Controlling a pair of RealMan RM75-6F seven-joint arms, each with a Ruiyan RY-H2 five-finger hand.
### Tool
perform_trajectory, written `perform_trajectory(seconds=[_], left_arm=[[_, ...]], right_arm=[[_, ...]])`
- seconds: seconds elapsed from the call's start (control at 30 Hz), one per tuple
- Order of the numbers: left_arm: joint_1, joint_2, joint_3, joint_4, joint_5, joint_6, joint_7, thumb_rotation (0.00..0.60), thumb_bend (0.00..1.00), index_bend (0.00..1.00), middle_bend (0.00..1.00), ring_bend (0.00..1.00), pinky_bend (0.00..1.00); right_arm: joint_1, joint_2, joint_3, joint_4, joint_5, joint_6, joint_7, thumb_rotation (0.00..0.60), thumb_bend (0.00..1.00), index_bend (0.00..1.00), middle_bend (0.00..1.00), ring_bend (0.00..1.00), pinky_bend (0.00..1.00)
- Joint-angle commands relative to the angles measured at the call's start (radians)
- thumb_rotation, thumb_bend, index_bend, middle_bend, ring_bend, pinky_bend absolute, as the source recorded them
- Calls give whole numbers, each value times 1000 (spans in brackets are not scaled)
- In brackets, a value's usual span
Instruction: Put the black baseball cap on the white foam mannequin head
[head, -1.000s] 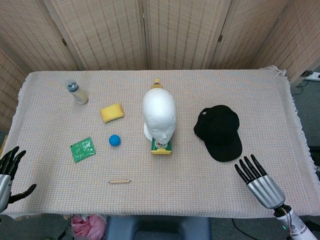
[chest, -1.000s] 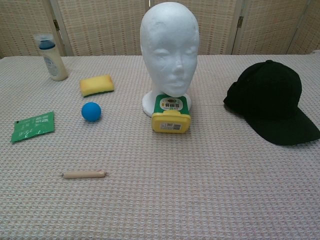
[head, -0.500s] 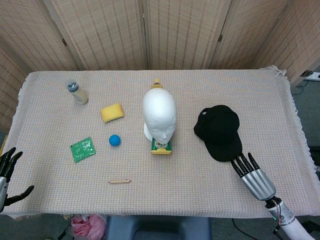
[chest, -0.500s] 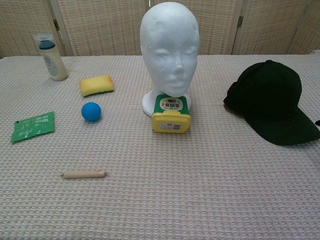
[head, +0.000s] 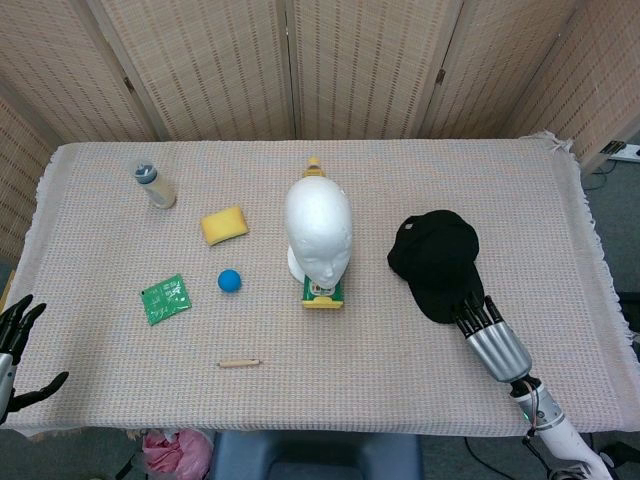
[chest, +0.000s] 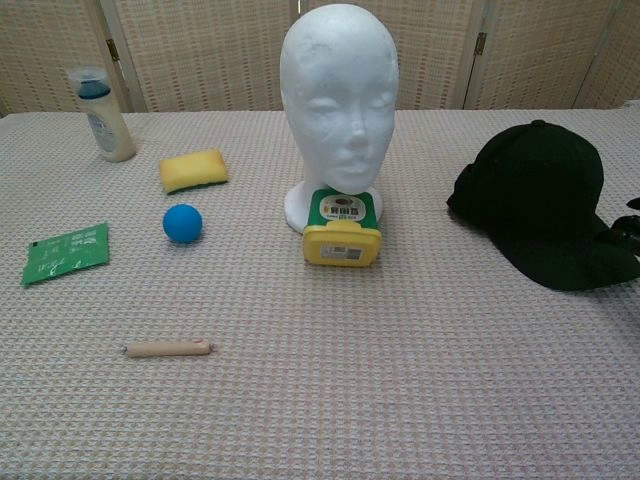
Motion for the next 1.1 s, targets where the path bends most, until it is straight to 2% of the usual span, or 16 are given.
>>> perform_trajectory(seconds=[0.03,0.33,0.63,1.1], left_arm=[[3,3,3,0,7,6,-5,600,200,13,0,0,173],[8,11,5,4,13,14,-29,600,200,13,0,0,172],[19,-3,13,-4,33,29,34,600,200,13,0,0,172],[14,10,12,4,25,14,42,600,199,13,0,0,172]], right_arm=[[15,-5,-13,8,2,-9,-25,600,225,247,275,185,302],[2,-5,-33,18,18,-45,-44,600,225,247,274,185,302],[22,-25,-40,30,37,-102,-59,600,227,247,273,185,302],[59,-65,-40,45,66,-149,-73,600,255,247,262,185,302]])
